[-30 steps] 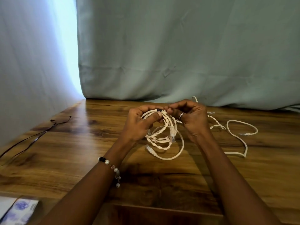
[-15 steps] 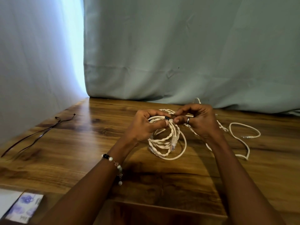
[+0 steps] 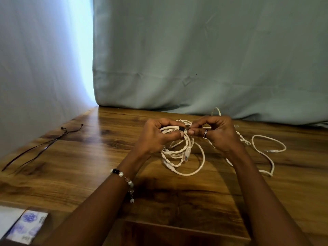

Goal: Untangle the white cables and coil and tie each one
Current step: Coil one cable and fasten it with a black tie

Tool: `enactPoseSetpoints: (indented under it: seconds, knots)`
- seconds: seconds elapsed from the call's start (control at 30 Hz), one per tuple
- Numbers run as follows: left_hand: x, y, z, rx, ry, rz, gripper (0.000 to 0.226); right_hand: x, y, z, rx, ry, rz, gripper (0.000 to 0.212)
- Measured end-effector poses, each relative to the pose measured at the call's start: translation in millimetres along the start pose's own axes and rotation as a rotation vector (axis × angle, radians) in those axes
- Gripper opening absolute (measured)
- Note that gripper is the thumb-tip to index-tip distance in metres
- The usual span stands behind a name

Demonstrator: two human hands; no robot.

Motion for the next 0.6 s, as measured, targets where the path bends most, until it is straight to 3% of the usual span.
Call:
enactPoseSetpoints:
  seconds: [0.6]
  knots:
    - [-1.4, 0.4, 0.4, 0.04, 0.013, -0.107, 0.027, 2.8, -6.4, 3.7, -0.054, -0.029, 0.354, 0.015]
Point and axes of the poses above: each hand's wrist, its own z-axis away from the middle knuckle, its own x-axis out of the palm, y = z × x, the point moved 8 cm from there along -z, towards the middle knuckle, and after that the axes turned 8 degrees about -z, right-handed, at the moved point
